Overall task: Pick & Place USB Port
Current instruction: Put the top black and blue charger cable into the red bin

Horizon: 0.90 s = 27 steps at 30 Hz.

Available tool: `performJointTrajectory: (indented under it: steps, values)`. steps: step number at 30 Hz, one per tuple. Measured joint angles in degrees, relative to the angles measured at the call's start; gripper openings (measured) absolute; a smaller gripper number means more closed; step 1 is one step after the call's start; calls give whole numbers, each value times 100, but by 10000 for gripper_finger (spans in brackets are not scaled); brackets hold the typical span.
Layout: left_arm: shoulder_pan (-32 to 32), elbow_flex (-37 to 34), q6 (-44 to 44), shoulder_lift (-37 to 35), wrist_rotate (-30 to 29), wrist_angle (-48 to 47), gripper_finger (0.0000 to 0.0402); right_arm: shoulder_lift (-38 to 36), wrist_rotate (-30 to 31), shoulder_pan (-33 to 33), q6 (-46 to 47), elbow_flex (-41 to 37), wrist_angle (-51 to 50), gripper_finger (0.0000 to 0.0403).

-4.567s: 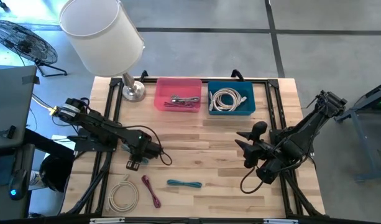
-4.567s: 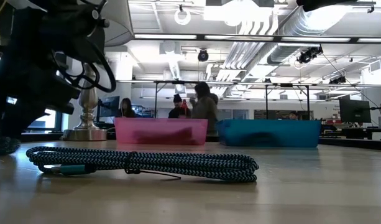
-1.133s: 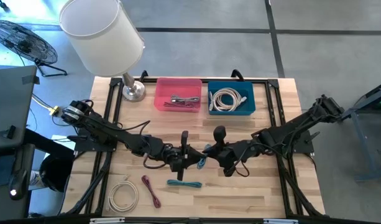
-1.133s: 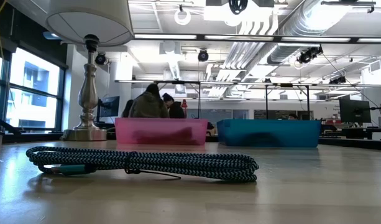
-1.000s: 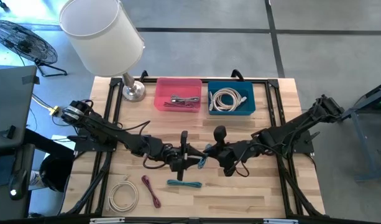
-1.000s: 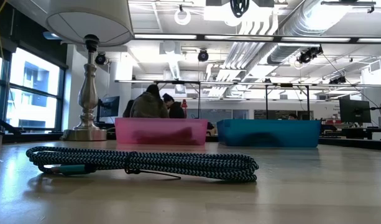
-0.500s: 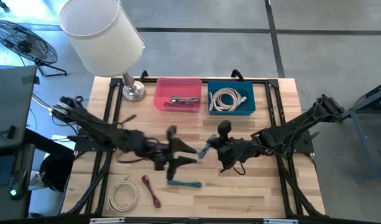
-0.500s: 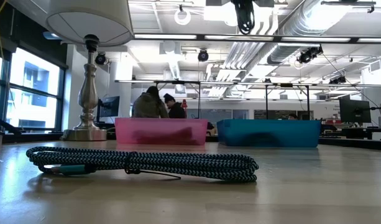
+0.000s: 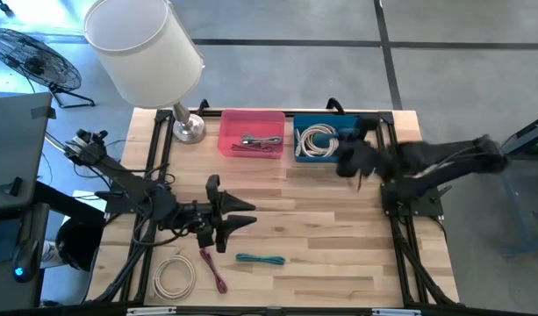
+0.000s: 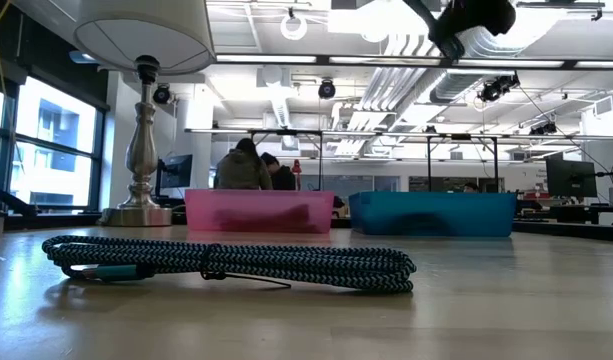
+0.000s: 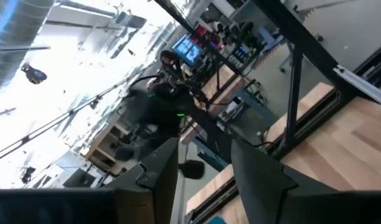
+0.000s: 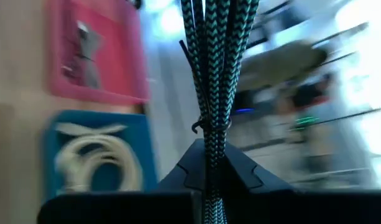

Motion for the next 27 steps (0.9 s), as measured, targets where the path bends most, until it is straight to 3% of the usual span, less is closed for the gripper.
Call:
performJointTrajectory:
  steps: [2, 4, 8, 12, 19, 22, 27]
  values:
    - [0, 0, -2, 0, 0, -80, 146, -272, -1200, -646, 197, 6, 34, 13]
    - [4, 0, -2, 2, 0, -194, 146, -433, -2020, -1180, 354, 4, 21, 13]
    - [9, 0, -17, 4, -4, -497, 146, -571, -2575, -1678, 138, -130, 284, 13]
    - [9, -2, -24, 4, -4, -514, 147, -309, -3561, -1858, -121, -149, 949, 13]
    - [9, -2, -26, 4, -7, -532, 147, 878, -4233, -1976, -626, 68, 1736, 13]
    - [9, -2, -101, 4, -7, -551, 147, 1410, -4238, -2015, -598, 368, 1763, 13]
    - [9, -2, -461, 7, -165, -810, 147, 1685, -4333, -1963, -565, 607, 1739, 13]
